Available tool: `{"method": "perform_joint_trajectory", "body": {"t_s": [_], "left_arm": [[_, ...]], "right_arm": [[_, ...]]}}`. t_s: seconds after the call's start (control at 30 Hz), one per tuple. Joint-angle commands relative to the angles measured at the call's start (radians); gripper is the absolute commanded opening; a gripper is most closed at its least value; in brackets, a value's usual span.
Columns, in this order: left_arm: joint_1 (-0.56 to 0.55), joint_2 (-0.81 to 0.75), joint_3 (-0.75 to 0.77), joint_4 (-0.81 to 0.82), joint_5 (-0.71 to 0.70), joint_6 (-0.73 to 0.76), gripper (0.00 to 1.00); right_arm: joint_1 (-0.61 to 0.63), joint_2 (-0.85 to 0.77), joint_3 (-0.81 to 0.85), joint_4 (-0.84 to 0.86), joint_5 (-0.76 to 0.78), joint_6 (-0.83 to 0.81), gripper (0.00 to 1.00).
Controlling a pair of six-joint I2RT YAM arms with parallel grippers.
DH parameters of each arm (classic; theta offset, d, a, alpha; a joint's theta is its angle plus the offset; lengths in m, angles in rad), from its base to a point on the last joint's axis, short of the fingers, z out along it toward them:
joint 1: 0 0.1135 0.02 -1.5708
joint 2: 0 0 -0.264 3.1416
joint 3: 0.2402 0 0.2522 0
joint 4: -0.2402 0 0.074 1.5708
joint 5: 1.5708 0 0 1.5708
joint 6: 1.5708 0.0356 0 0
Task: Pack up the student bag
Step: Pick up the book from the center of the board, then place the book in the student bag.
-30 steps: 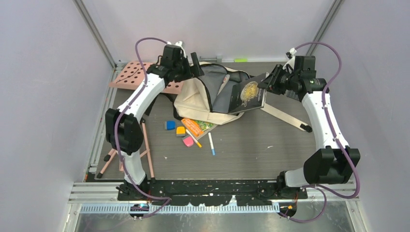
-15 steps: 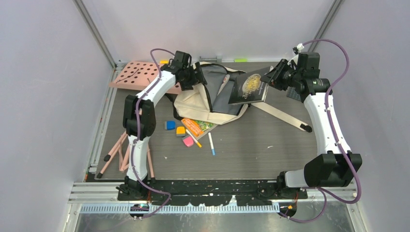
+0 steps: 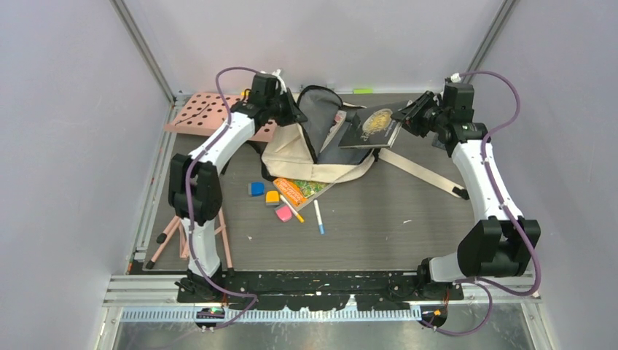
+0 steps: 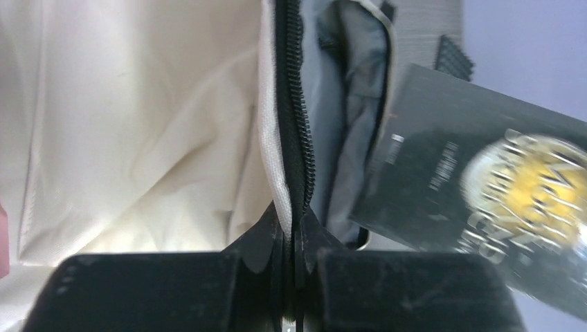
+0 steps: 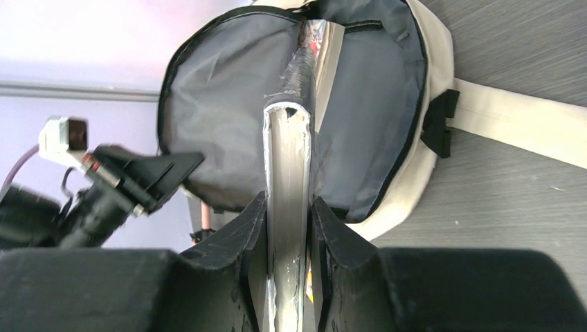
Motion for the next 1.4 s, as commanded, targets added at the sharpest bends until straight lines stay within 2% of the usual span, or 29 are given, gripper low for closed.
{"method": "perform_joint_trajectory", "body": {"t_s": [0.0, 0.27, 0.5, 0.77, 1.03, 1.17, 1.37], "left_arm": [[-0.007, -0.145, -0.019, 0.151, 0.058, 0.028, 0.0], [-0.024, -0.18, -0.019, 0.163, 0.051, 0.028, 0.0], [-0.028, -0.186, -0.01, 0.161, 0.069, 0.031, 0.0], [-0.032, -0.188, -0.016, 0.157, 0.068, 0.03, 0.0], [-0.037, -0.186, -0.025, 0.175, 0.068, 0.013, 0.0], [-0.037, -0.179, -0.018, 0.177, 0.087, 0.004, 0.0], [-0.046, -0.165, -0.021, 0.187, 0.12, -0.009, 0.0]], "right_arm": [[-0.003, 0.032, 0.02, 0.273, -0.04, 0.17, 0.01], [0.002, 0.138, 0.064, 0.313, -0.085, 0.231, 0.01], [0.032, 0.232, 0.084, 0.422, -0.106, 0.29, 0.01], [0.087, 0.33, 0.138, 0.453, -0.112, 0.279, 0.01], [0.114, 0.467, 0.132, 0.317, -0.04, 0.194, 0.01], [0.129, 0.556, 0.218, 0.124, 0.031, 0.104, 0.01], [0.169, 0.688, 0.331, 0.042, 0.065, 0.071, 0.03]]}}
